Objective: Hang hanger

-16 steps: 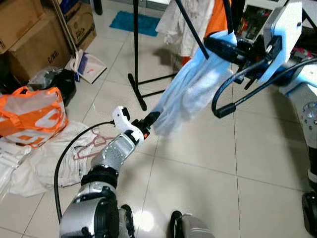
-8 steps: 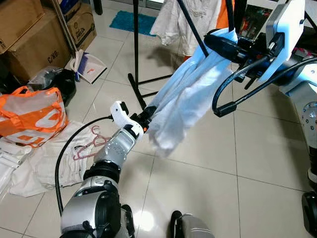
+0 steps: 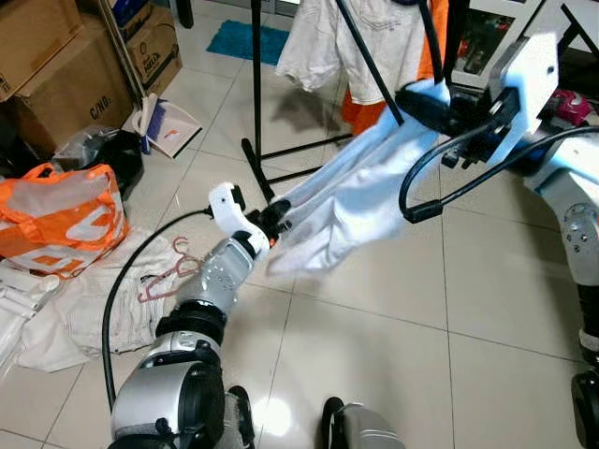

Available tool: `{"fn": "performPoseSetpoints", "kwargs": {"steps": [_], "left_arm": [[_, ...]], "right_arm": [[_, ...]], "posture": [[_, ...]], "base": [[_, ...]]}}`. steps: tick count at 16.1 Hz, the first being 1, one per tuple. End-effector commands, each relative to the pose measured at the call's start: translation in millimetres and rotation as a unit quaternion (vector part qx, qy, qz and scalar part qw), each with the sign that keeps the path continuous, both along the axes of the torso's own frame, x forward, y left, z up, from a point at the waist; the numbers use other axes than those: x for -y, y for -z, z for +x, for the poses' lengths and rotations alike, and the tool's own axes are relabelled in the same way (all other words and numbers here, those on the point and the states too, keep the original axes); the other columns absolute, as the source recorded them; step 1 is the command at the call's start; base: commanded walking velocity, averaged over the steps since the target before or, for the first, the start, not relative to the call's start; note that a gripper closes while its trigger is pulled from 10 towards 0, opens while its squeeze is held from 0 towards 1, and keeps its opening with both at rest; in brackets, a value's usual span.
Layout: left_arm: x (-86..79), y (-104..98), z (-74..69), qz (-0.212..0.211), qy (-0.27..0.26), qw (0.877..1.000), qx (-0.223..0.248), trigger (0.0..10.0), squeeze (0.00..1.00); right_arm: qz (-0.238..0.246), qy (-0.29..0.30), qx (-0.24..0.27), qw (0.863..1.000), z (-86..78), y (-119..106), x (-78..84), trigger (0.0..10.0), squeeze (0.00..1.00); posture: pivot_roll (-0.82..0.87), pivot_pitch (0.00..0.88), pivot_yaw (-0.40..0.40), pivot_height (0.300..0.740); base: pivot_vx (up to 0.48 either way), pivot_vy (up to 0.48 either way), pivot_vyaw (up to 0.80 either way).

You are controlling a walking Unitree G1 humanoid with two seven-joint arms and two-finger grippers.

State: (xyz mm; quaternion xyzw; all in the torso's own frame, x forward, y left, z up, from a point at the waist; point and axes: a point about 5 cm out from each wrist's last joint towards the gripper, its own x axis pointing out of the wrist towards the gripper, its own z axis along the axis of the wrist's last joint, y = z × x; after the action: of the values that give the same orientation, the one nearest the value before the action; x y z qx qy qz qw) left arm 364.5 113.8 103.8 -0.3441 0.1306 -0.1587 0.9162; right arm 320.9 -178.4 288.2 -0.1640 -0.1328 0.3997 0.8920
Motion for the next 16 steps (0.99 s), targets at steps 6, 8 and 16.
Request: {"fn": "performPoseSetpoints", "kwargs": {"steps": [6,8,16], "left_arm": [[-40.1,-48.4,5.0,0.054,-0.03,0.996,0.069,0.0,0.0],[-48.4,-54.6,4.2,0.066,-0.037,0.994,0.075,0.0,0.0],[-91.2,-67.1,4.3,0.123,-0.091,0.986,0.068,0.0,0.0]], "right_arm": [[-0.098,0.046,0.008,0.994,11.2,37.5,18.9,0.0,0.0],[-0.116,0.046,0.009,0.992,12.5,41.2,21.7,0.0,0.0],[-0.244,-0.031,-0.026,0.969,1.3,70.1,30.4,0.0,0.0]], "posture": [[-0.16,0.17,-0.067,0.74],[-0.16,0.163,-0.071,0.74],[-0.15,0.172,-0.067,0.74]], "base": [[0.0,0.0,0.0],[0.0,0.0,0.0],[0.0,0.0,0.0]]}}
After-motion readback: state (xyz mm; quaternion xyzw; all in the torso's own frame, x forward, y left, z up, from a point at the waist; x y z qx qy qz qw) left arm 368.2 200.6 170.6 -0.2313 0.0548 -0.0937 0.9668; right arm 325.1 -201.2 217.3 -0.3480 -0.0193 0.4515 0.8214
